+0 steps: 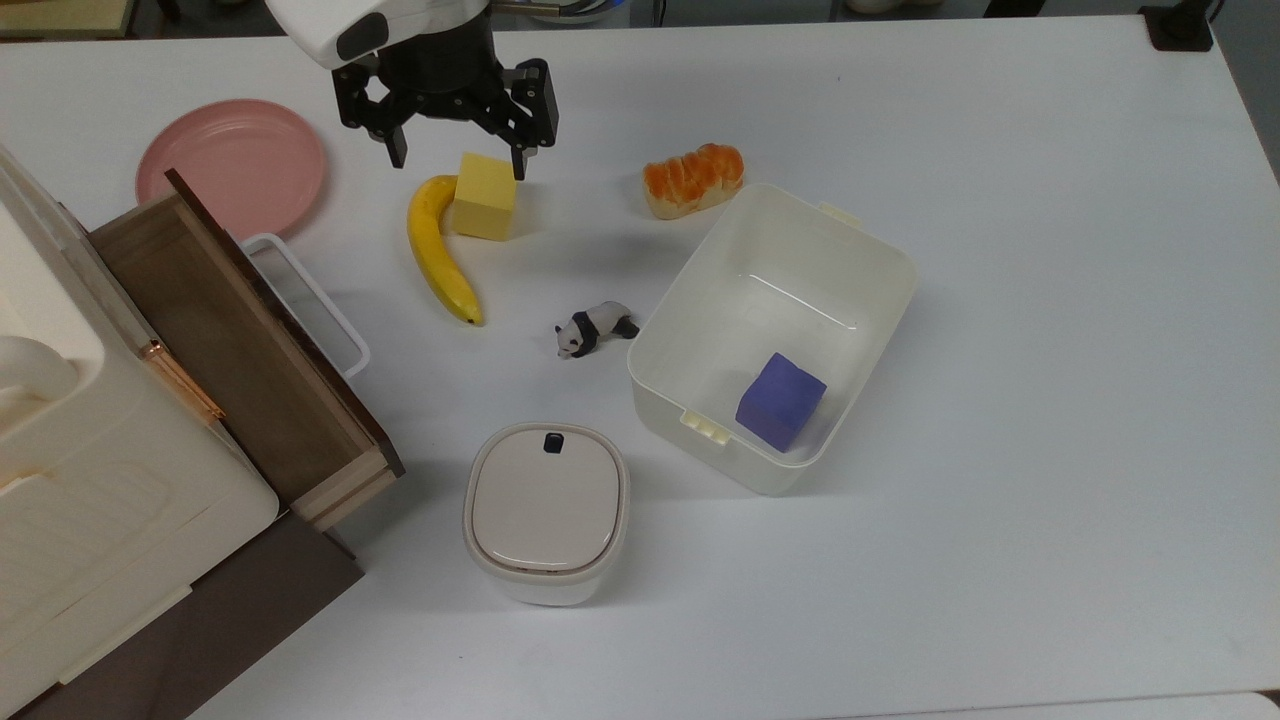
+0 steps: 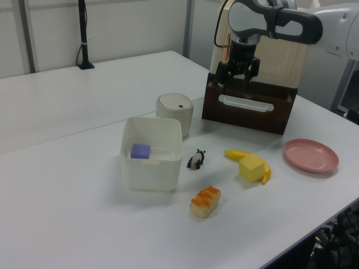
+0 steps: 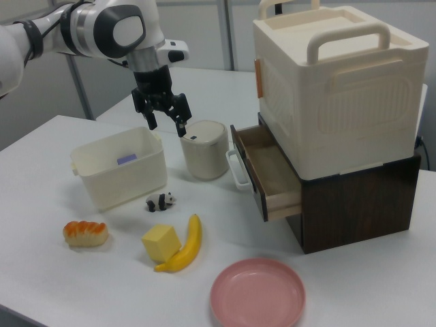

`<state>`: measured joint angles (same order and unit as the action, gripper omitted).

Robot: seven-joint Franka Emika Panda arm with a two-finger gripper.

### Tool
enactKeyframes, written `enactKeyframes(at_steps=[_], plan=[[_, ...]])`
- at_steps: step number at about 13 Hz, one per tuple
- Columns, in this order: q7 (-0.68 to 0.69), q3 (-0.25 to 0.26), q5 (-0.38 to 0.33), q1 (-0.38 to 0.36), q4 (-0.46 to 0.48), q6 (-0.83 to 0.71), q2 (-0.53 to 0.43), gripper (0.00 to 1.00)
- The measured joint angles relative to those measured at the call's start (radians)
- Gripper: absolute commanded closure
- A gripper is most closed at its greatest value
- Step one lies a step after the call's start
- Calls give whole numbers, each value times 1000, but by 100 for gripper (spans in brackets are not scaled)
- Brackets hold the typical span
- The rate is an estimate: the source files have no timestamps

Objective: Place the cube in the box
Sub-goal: 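Position the open gripper above the yellow cube beside the banana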

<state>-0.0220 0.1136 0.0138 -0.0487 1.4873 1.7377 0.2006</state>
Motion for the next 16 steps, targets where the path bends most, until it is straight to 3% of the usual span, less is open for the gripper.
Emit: enactKeyframes(at_steps=[16], plan=[[1, -8, 23, -5, 15, 0, 11, 0]])
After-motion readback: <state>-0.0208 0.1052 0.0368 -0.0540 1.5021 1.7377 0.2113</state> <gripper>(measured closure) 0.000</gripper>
